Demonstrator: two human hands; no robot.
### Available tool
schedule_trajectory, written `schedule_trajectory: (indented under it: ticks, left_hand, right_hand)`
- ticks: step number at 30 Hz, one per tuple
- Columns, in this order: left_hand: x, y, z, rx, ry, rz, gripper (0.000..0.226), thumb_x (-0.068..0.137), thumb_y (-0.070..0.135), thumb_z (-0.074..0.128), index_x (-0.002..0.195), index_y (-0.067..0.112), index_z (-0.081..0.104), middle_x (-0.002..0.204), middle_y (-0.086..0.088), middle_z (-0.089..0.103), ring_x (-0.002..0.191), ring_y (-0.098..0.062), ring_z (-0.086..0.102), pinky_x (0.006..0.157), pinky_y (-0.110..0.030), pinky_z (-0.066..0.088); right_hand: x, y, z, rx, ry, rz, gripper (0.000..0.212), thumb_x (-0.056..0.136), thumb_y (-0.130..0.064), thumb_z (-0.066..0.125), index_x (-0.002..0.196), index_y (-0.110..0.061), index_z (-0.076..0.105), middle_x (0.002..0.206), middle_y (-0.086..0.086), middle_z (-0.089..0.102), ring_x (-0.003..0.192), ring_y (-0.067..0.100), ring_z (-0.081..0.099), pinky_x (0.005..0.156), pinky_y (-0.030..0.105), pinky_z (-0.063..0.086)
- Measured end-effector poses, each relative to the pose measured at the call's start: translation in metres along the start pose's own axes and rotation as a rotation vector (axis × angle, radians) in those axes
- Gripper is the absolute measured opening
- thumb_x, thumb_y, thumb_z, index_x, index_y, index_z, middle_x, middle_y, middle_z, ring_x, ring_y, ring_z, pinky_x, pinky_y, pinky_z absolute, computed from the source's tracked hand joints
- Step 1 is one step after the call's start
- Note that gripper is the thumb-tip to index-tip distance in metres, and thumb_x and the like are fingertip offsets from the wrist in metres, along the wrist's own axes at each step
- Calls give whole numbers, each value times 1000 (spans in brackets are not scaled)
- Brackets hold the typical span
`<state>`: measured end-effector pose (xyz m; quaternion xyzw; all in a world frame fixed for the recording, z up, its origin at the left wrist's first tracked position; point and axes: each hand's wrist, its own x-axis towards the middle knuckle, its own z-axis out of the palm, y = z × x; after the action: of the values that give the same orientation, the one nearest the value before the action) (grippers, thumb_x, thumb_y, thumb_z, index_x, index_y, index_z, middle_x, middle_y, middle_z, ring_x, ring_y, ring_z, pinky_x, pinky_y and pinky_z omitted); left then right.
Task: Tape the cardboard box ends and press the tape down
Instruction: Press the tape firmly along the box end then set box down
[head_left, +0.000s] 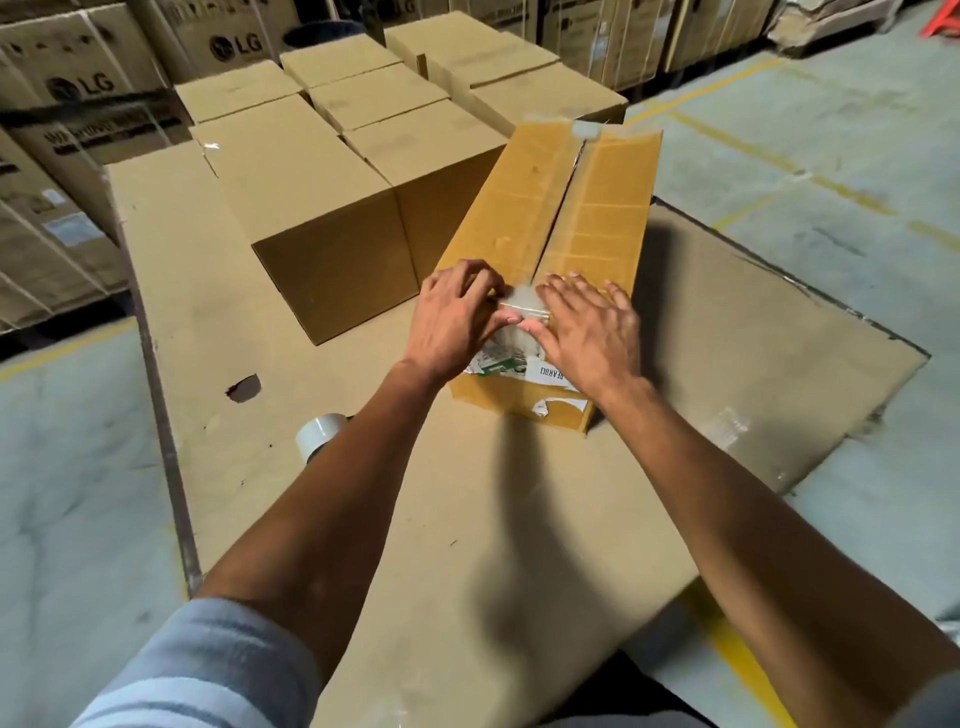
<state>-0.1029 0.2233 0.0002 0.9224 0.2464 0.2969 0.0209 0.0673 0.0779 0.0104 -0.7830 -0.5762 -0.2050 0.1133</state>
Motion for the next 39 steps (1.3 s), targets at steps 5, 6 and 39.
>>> schedule_trajectory:
  ticks: [5, 6, 39]
  left_hand:
    - [-4, -10, 3, 95, -41, 81, 66, 96, 68, 69, 138, 20, 57, 147, -12, 57, 140, -34, 55, 112, -51, 39]
    - [-4, -11, 2, 104, -52, 92, 68, 96, 71, 67, 139, 20, 57, 148, -12, 57, 142, -34, 53, 112, -51, 39]
    - [-4, -10, 4, 123, -46, 110, 58, 109, 69, 48, 158, 39, 55, 167, 8, 52, 158, -27, 43, 116, -49, 36]
  right_hand:
    - [0, 4, 3, -33, -9, -47, 67, 100, -66, 52, 150, -22, 53, 158, 0, 56, 147, 25, 52, 119, 53, 38]
    - [0, 6, 2, -36, -18, -52, 69, 98, -66, 55, 151, -21, 52, 159, 0, 54, 148, 24, 50, 119, 53, 37]
    - [2, 1, 0, -17, -47, -54, 62, 106, -64, 40, 158, -31, 48, 162, -8, 50, 151, 22, 47, 122, 51, 37]
